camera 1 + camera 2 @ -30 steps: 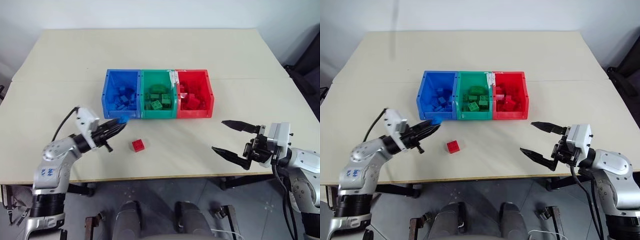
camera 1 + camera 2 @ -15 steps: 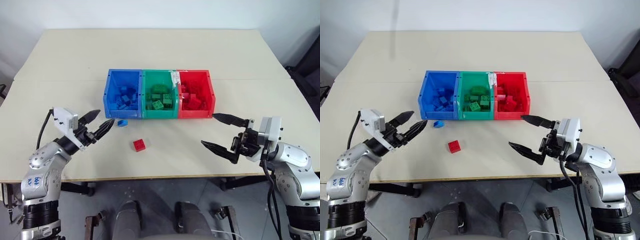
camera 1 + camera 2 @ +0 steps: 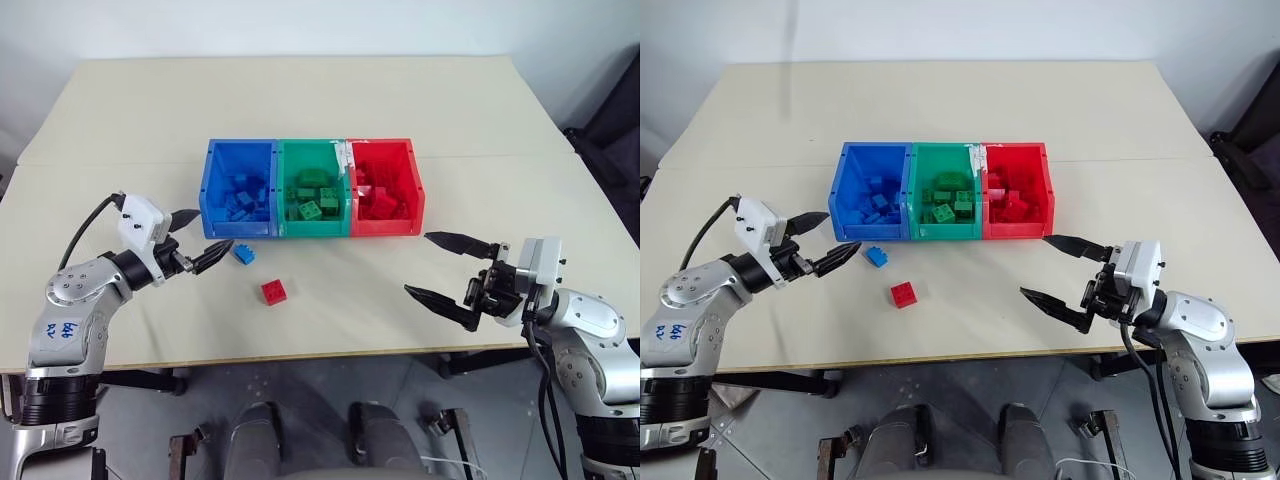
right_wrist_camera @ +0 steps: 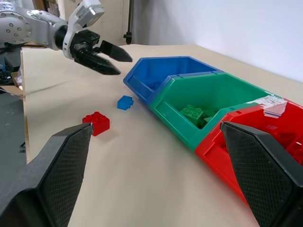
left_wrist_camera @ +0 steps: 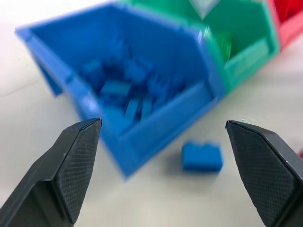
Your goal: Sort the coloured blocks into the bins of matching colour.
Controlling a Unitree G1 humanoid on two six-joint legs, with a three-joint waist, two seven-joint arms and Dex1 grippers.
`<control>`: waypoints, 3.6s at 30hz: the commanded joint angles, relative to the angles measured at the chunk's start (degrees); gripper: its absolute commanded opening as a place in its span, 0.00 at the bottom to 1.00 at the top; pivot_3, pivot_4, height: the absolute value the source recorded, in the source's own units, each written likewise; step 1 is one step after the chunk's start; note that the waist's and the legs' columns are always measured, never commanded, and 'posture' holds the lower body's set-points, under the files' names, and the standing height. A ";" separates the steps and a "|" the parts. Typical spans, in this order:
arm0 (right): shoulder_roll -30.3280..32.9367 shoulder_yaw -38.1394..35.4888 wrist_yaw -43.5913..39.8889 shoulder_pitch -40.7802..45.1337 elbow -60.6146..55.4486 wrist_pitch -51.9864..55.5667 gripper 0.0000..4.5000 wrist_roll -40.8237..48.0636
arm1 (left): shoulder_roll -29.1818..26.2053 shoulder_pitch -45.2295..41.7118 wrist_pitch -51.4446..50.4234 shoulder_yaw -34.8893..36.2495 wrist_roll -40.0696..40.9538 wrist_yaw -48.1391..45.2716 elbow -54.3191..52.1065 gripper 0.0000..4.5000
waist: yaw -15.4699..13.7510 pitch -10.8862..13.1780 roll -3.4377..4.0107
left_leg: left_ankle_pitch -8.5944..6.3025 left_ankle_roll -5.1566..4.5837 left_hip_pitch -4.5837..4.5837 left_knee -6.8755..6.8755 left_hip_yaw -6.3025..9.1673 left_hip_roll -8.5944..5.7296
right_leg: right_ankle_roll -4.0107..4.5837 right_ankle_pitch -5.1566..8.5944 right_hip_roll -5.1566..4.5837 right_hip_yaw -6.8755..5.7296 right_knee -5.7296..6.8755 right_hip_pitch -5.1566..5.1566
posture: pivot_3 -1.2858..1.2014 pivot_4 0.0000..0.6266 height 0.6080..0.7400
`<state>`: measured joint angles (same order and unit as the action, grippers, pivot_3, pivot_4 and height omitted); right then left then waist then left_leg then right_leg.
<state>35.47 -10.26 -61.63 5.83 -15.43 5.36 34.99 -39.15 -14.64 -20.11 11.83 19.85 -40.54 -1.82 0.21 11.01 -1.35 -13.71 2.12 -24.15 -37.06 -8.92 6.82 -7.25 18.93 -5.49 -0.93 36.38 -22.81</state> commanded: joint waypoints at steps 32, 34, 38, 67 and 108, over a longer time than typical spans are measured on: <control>0.89 -2.14 2.22 -0.23 -3.12 0.45 1.00 0.49 | 13.73 -2.19 -7.33 -11.90 -8.49 13.79 -2.07 0.95 | -0.20 -0.05 -0.07 | 0.00 -0.04 0.01 -0.05 0.04 -0.03 | 0.00 0.00 -0.03 0.00 0.03 0.06 | 0.52 0.24 1.00; 0.88 -2.31 2.47 -0.48 -3.21 0.32 1.00 0.47 | 13.80 -2.12 -7.04 -12.17 -9.10 13.83 -1.53 0.87 | -0.25 -0.05 -0.07 | 0.00 -0.04 0.01 -0.06 0.04 -0.03 | 0.00 0.00 -0.04 0.00 0.03 0.07 | 0.52 0.24 1.00; 0.90 -2.38 2.82 -0.68 -3.18 0.02 1.00 0.42 | 13.70 -1.47 -6.22 -12.15 -9.38 13.08 -1.27 0.58 | -0.20 -0.05 -0.06 | 0.00 -0.05 0.01 -0.06 0.05 -0.04 | 0.00 0.00 -0.04 0.00 0.02 0.09 | 0.52 0.24 1.00; -2.68 -3.35 8.72 2.02 -3.24 0.29 1.00 1.26 | 15.68 -23.27 -0.29 -7.36 -6.14 13.51 9.69 0.33 | -0.88 -0.06 -0.06 | 0.04 0.05 0.00 0.00 0.03 -0.06 | -0.04 -0.04 0.01 -0.03 -0.18 0.12 | 0.52 0.24 1.00; 4.35 3.09 -13.24 5.01 5.28 -0.79 1.00 -1.54 | -6.79 15.58 17.89 9.13 4.40 -21.60 1.40 0.99 | -0.11 -0.07 -0.08 | -0.28 -0.07 -0.04 0.08 -0.40 0.11 | 0.01 -0.02 -0.13 -0.11 -0.35 -0.15 | 0.52 0.24 1.00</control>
<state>38.99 -6.75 -74.29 10.71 -9.31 5.28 33.11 -45.19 0.82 -1.43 21.30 23.59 -62.14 2.39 0.11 10.94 -1.43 -14.00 2.05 -24.18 -36.98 -9.33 6.94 -7.24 18.91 -5.62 -1.03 36.03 -22.95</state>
